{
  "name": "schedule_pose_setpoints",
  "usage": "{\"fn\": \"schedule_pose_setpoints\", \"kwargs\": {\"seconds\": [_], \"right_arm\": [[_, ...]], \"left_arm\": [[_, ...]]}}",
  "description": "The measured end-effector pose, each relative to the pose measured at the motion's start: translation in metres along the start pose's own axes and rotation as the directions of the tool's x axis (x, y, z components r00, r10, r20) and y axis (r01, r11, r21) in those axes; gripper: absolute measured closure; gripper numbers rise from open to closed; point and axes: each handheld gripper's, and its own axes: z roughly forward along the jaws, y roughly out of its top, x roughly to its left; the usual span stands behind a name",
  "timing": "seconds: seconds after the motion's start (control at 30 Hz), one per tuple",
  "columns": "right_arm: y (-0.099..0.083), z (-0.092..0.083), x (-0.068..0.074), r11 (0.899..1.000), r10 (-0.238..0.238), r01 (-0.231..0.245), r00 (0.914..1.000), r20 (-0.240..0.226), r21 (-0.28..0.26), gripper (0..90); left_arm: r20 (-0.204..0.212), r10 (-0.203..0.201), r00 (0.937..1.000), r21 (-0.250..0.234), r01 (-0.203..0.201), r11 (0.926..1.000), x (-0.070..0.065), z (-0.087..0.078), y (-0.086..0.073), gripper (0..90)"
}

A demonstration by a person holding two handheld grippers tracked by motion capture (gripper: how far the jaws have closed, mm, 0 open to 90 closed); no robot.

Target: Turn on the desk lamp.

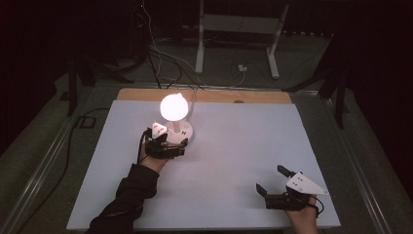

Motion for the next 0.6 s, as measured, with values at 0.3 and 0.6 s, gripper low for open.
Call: {"fn": "schedule_pose_setpoints", "kwargs": {"seconds": [0.3, 0.6], "right_arm": [[0.000, 0.003, 0.000, 1.000, -0.001, 0.001, 1.0000, -0.006, 0.005, 0.0], [0.000, 0.004, -0.001, 1.000, 0.011, -0.011, 0.9999, -0.009, 0.004, 0.0]], "left_arm": [[0.114, -0.005, 0.9935, 0.024, 0.002, 0.9997, -0.002, -0.020, 0.007, 0.3], [0.185, 0.026, 0.9824, -0.002, -0.026, 0.9997, 0.010, -0.046, 0.004, 0.3]]}}
